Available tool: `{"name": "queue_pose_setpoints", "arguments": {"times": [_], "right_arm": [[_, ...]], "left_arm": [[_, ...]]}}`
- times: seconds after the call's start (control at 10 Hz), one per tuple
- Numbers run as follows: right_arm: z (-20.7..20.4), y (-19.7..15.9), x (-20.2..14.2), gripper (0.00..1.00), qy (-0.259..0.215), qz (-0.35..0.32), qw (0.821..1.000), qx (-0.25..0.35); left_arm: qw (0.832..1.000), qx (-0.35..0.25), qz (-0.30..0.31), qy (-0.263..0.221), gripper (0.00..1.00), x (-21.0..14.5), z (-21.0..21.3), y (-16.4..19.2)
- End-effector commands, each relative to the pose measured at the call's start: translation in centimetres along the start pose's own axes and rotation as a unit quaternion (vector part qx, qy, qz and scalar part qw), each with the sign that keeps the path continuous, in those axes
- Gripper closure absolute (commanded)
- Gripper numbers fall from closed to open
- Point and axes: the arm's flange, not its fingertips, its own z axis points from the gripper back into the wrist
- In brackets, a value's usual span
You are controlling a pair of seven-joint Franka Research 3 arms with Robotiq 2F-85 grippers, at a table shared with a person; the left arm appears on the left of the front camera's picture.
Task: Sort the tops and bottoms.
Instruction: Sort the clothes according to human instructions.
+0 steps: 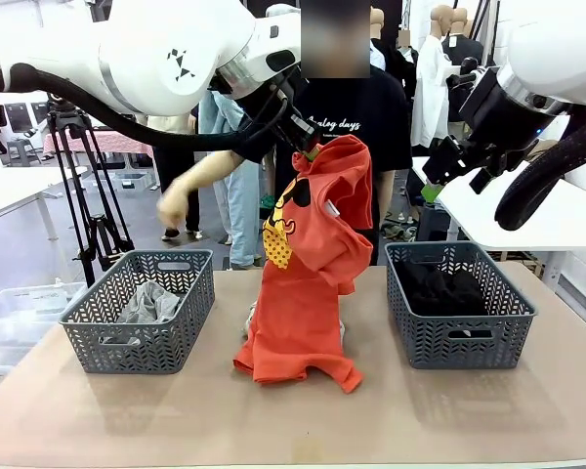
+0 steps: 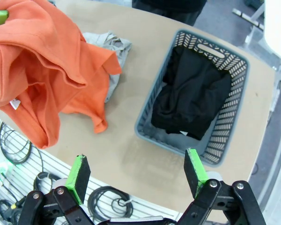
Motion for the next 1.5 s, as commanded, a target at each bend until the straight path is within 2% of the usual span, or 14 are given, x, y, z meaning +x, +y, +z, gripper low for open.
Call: {"name": "queue_pose_setpoints", "arguments": {"times": [0.0, 1.4], "right_arm": [[0.13, 0.06, 0.07, 0.0, 0.006, -0.001, 1.0, -0.002], [0.13, 0.06, 0.07, 0.0, 0.006, -0.001, 1.0, -0.002]], "left_arm": [[1.0, -0.001, 0.001, 0.0, 1.0, 0.37, 0.52, 0.13], [1.0, -0.001, 0.001, 0.0, 1.0, 0.37, 0.52, 0.13]]}}
